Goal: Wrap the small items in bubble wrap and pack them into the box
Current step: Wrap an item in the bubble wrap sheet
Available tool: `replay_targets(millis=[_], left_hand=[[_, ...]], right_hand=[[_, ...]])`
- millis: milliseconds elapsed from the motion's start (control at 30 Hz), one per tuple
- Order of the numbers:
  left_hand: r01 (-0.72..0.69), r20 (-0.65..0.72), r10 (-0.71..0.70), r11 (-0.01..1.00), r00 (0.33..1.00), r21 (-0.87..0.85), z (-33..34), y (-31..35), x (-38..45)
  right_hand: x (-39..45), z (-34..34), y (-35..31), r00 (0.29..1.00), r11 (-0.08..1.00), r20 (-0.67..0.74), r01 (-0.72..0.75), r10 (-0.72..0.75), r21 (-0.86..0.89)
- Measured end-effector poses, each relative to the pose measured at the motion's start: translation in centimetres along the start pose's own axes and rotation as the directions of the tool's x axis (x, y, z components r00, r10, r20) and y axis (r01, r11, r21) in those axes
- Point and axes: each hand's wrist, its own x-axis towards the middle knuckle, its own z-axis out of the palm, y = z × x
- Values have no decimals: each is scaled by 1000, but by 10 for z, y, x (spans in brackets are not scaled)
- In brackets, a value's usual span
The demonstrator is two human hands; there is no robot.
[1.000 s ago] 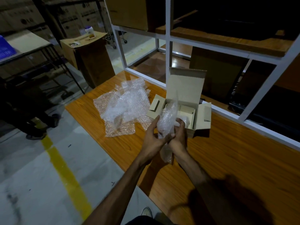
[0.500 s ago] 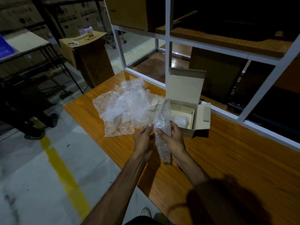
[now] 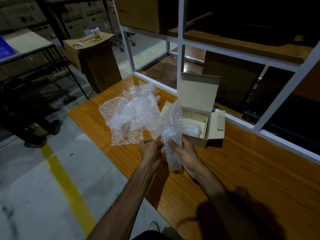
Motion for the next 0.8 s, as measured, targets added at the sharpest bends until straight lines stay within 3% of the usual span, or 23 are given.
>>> replay_targets(millis=[67,133,167,233,267,333,467,600,700,800], left_hand=[[-63,-17,63,998,998,1,0,2,-1],[-237,-27,242,965,970,109,-2,5,0],[-378,-4,390,895,921,237,-4,6,0],[-616,140,636,632,759,469,-10,8,2],[-685,229,682,527,694,504,-12,10,3],[-760,386,671,445,633,473,-12,17,3],[-787,553,561,467,616,403,-13,27,7],[-729,588,476,603,654,324,-12,29,-1],[-615,568,398,745,721,259,-9,34,-13],[-556,563,336,783,755,279,-10,35,-11]], right_hand=[[2,2,3,1000,999,-31,5,-7,-47],[2,1,6,1000,999,-26,15,-17,-50],[3,2,5,1000,999,-21,11,-12,-39],[2,1,3,1000,1000,-11,16,-16,-13],[0,1,-1,1000,1000,-8,12,-12,-3],[-2,2,-8,1000,1000,10,10,-10,-5],[-1,-1,-18,999,1000,34,-5,5,2],[4,-2,-23,999,1000,48,4,-3,-14],[6,-3,-24,999,1000,36,16,-16,-3],[6,-5,-23,998,1000,59,17,-16,-8]])
